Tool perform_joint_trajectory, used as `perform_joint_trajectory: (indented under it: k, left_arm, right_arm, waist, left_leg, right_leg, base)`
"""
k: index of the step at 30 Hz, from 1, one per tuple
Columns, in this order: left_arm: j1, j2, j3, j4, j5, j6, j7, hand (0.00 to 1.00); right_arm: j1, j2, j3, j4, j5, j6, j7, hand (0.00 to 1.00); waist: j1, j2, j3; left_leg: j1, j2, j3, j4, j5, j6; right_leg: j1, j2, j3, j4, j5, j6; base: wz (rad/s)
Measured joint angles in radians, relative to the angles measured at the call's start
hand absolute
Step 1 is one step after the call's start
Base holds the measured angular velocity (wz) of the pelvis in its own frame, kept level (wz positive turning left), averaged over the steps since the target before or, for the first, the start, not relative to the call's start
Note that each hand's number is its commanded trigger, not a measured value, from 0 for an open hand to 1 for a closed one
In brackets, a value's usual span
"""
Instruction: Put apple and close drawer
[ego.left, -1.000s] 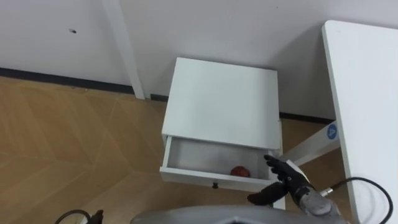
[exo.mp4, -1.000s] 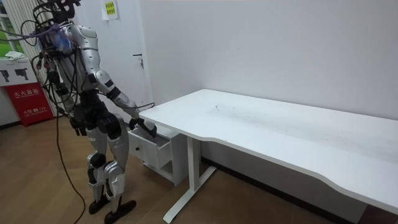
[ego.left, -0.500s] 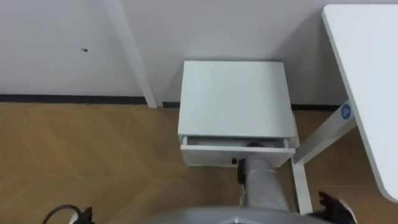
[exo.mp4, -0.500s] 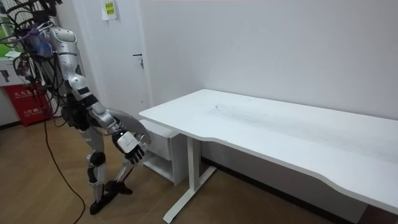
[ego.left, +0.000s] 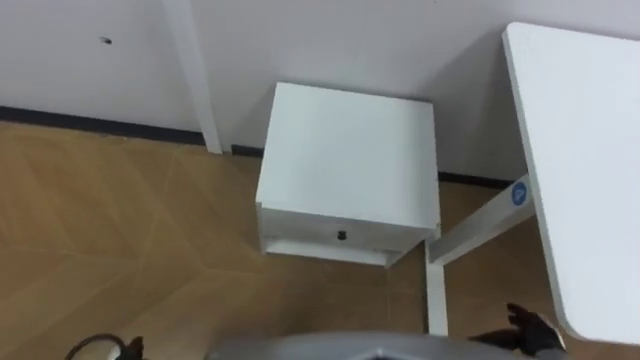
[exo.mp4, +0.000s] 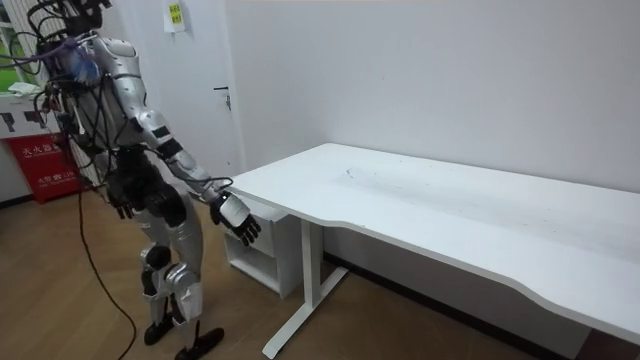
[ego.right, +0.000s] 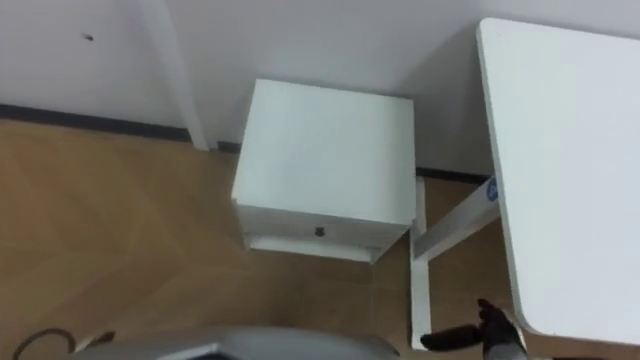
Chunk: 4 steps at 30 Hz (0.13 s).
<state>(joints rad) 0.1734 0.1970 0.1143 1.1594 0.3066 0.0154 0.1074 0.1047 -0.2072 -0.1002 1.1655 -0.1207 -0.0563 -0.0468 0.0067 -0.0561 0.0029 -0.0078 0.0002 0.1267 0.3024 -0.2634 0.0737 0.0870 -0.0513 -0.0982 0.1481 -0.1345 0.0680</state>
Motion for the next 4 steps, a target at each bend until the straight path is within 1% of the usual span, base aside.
perform_joint_trajectory:
  k: [1, 4]
  left_arm:
    - [-0.009, -0.002, 0.0, 0.0, 0.0, -0.001, 0.0, 0.0]
    - [-0.016, -0.008, 0.0, 0.0, 0.0, -0.001, 0.0, 0.0]
  right_arm:
    - [-0.006, 0.006, -0.001, 0.004, 0.005, 0.0, 0.006, 0.0]
    - [0.0, 0.009, 0.003, 0.016, 0.015, -0.007, 0.024, 0.0]
  waist:
    - [-0.001, 0.008, -0.0005]
    - [-0.003, 0.021, -0.0011]
  left_leg:
    - [0.001, 0.004, -0.001, -0.004, 0.002, -0.004]
    - [0.004, 0.004, -0.001, -0.02, 0.006, -0.011]
  right_leg:
    - [0.001, 0.003, -0.008, 0.001, -0.001, -0.001]
    - [-0.001, 0.003, -0.018, 0.0, -0.006, -0.01]
  base:
    - [0.05]
    - [0.0]
